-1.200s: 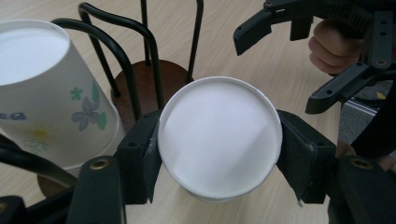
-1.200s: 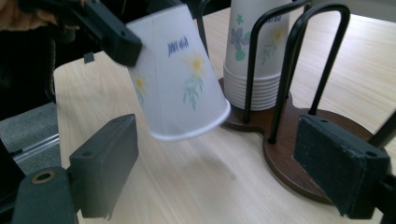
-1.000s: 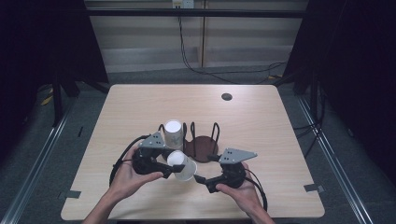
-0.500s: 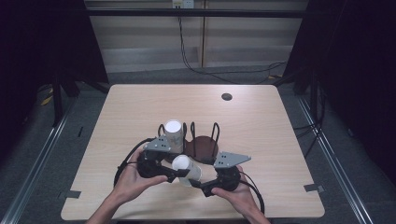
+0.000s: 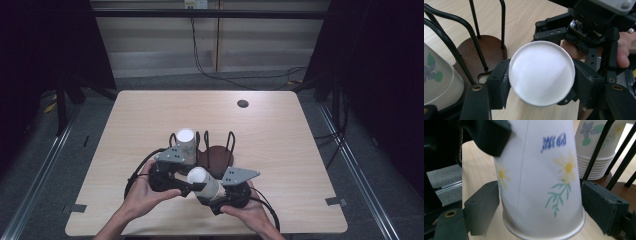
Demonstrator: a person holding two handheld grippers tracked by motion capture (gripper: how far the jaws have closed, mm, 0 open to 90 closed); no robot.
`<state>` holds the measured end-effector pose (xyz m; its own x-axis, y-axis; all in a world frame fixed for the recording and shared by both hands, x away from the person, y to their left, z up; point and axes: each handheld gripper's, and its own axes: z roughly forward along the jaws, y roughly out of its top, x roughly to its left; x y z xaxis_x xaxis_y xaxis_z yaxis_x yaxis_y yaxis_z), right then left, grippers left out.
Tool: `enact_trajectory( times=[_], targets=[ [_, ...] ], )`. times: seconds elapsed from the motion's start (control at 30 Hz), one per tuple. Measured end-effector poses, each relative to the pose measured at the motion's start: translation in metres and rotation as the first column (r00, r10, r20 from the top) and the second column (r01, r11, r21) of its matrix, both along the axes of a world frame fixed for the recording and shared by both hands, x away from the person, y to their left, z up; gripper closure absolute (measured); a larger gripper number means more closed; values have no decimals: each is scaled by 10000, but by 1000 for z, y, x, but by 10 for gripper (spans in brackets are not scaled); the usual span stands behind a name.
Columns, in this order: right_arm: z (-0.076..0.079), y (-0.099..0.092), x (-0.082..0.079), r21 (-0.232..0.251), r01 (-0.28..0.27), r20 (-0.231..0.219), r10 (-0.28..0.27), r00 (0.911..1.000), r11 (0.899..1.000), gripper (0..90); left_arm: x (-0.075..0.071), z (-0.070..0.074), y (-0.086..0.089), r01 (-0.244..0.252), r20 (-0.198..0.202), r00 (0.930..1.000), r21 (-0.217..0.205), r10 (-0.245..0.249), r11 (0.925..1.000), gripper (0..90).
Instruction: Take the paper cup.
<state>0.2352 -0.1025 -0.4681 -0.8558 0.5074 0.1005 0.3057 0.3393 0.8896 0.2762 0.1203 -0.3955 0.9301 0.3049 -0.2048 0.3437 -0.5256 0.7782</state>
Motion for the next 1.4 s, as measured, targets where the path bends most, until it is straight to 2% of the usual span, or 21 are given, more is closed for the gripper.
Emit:
enact_trajectory(
  times=[0.33, 0.6, 0.63, 0.7, 0.83, 1.03, 1.17, 1.33, 1.4],
  targets=[
    [0, -2, -1, -106, -79, 287, 82, 9996, 9999, 224, 3, -2, 3, -29, -276, 9996, -201, 23, 9998, 365],
    [2, -5, -1, -184, -138, 235, 142, 9996, 9997, 251, 3, -4, 3, 82, -288, 9995, -337, -92, 9994, 343],
    [2, -5, -1, -143, -105, 209, 108, 9997, 9998, 252, 3, -5, 3, 90, -264, 9996, -351, -100, 9993, 332],
    [3, -5, 0, -45, -35, 221, 36, 9997, 10000, 253, 4, -5, 2, 73, -360, 9993, -376, -87, 9993, 250],
    [4, -7, 1, -24, 9, 139, -9, 9999, 10000, 254, 4, -2, 3, 245, -473, 9986, -269, -257, 9993, 200],
    [6, -13, 4, -179, 206, -299, -211, 9993, 9996, 254, 4, -1, 9, 233, -229, 9995, -222, -239, 9995, 199],
    [7, -18, 5, -254, 176, -494, -188, 9986, 9995, 255, 4, -2, 12, 296, 45, 9996, -114, -295, 9995, 201],
    [9, -22, 7, -316, 109, -775, -134, 9969, 9994, 258, 4, -1, 15, 265, 283, 9993, -215, -259, 9994, 225],
    [8, -23, 8, -483, 76, -891, -119, 9959, 9988, 260, 4, -1, 16, 202, 384, 9991, -205, -194, 9996, 234]
  ],
)
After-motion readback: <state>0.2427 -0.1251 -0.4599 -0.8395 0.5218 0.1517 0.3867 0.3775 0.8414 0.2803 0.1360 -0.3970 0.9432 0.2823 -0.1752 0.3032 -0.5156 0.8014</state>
